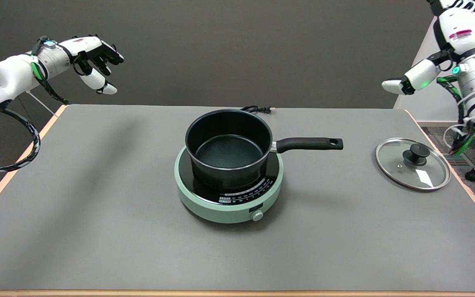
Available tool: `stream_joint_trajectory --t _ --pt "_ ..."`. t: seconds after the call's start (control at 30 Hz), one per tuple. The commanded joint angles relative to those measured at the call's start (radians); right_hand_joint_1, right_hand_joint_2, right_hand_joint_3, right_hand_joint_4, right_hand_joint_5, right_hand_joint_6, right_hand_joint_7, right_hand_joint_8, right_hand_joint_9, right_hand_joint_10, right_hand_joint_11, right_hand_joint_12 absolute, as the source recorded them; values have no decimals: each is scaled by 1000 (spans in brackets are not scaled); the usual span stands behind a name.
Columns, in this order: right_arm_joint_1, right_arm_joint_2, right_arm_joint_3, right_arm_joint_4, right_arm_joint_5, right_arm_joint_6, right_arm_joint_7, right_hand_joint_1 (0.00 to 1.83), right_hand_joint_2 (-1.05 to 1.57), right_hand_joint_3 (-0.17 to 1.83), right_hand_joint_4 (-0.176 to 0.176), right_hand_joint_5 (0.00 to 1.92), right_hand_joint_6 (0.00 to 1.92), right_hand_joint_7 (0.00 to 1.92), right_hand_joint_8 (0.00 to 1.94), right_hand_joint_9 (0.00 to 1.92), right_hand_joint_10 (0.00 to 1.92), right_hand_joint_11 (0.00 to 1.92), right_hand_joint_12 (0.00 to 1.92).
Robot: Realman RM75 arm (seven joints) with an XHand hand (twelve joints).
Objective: Pick up the pot lid.
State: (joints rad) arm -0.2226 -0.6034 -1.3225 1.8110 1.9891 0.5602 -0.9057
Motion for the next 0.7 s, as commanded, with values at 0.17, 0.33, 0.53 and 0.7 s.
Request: stream_joint_trajectory --t 0.17,0.33,0.53,0.7 --pt "167 8 -324 -131 -246 137 153 1090 -459 1102 -176 28 28 28 28 28 28 28 28" --pt "184 9 -376 -144 -300 191 180 1090 -460 1100 -176 28 28 28 28 28 28 28 28" --pt "158 6 -390 -146 -378 282 219 1091 -448 1082 -176 28 28 28 28 28 28 28 28" --pt "81 -6 -337 -144 -435 338 257 1098 -417 1043 -176 37 37 37 37 37 37 37 37"
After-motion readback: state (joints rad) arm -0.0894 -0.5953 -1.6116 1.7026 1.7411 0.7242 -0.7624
